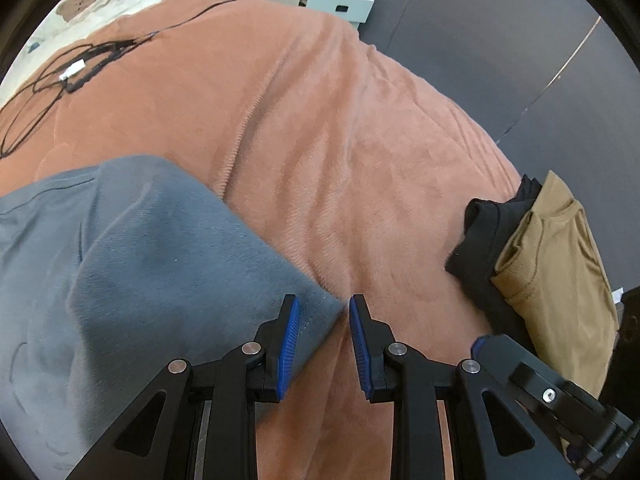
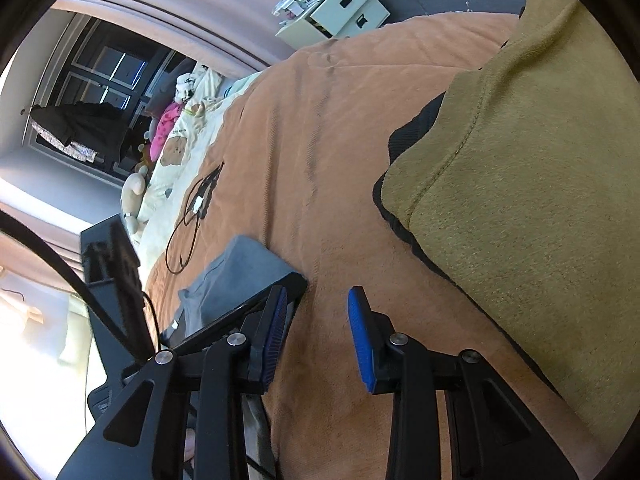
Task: Fold small clothes
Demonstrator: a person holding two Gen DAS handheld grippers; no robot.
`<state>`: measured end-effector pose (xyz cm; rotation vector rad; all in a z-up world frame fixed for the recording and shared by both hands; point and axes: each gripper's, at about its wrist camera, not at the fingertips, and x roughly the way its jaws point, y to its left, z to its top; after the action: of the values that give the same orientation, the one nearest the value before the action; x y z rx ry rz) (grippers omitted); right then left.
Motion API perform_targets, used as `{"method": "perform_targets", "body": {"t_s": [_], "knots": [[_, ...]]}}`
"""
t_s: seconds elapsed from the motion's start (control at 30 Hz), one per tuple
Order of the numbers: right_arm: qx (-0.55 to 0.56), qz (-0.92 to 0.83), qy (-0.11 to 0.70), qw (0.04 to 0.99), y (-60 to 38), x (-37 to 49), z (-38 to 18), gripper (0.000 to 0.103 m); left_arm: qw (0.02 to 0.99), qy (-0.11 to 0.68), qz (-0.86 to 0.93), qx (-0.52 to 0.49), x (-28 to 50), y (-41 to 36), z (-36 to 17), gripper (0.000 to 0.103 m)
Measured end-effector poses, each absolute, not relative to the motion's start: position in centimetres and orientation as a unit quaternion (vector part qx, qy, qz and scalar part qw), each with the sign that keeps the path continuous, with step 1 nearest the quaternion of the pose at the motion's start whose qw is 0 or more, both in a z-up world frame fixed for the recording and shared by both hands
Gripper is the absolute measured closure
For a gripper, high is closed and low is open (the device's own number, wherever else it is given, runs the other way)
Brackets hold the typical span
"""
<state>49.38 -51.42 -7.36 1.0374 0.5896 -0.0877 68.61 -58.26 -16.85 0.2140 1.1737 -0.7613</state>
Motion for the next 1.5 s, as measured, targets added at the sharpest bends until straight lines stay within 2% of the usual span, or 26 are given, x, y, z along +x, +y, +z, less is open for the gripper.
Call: {"method": "perform_targets", "body": {"t_s": [0.1,0.27,0.33,0.37,0.57,1.03,1.3,1.37,1.43,1.5], "knots": [[0.493,-0.046,0.276,0.823,-51.6,49.2,-7.4,0.073,0.761,0.537,-0.352,0.094,68.8,-58.5,-17.0,0.062],[0.498,-0.052,0.274,0.821,-51.9,48.8,-7.4,0.073,0.768,0.530,-0.345,0.100,68.8,-59.2,-17.7,0.060],[0.498,-0.052,0.273,0.821,-52.0,48.8,-7.3,0.074,0.772,0.530,-0.339,0.093,69.0,-59.0,-17.6,0.069],[0.499,-0.051,0.272,0.821,-52.0,48.8,-7.2,0.073,0.773,0.532,-0.332,0.091,69.3,-58.8,-17.5,0.081],[0.496,-0.046,0.271,0.824,-52.1,49.1,-7.1,0.073,0.770,0.533,-0.346,0.065,70.2,-57.3,-15.6,0.097],[0.460,-0.006,0.260,0.849,-50.0,50.3,-6.2,0.073,0.807,0.488,-0.325,0.067,70.7,-49.9,-7.0,0.097],[0.437,0.018,0.262,0.861,-49.2,51.6,-6.1,0.073,0.831,0.475,-0.284,0.060,72.8,-43.6,-4.5,0.097],[0.435,0.022,0.265,0.860,-49.2,52.1,-6.3,0.064,0.835,0.475,-0.272,0.057,73.5,-42.2,-4.3,0.097],[0.429,0.022,0.268,0.862,-49.2,52.5,-6.4,0.059,0.837,0.477,-0.263,0.056,74.0,-41.0,-4.4,0.097],[0.424,0.026,0.272,0.863,-49.2,52.8,-6.4,0.058,0.839,0.479,-0.252,0.055,74.7,-39.7,-4.7,0.097]]}}
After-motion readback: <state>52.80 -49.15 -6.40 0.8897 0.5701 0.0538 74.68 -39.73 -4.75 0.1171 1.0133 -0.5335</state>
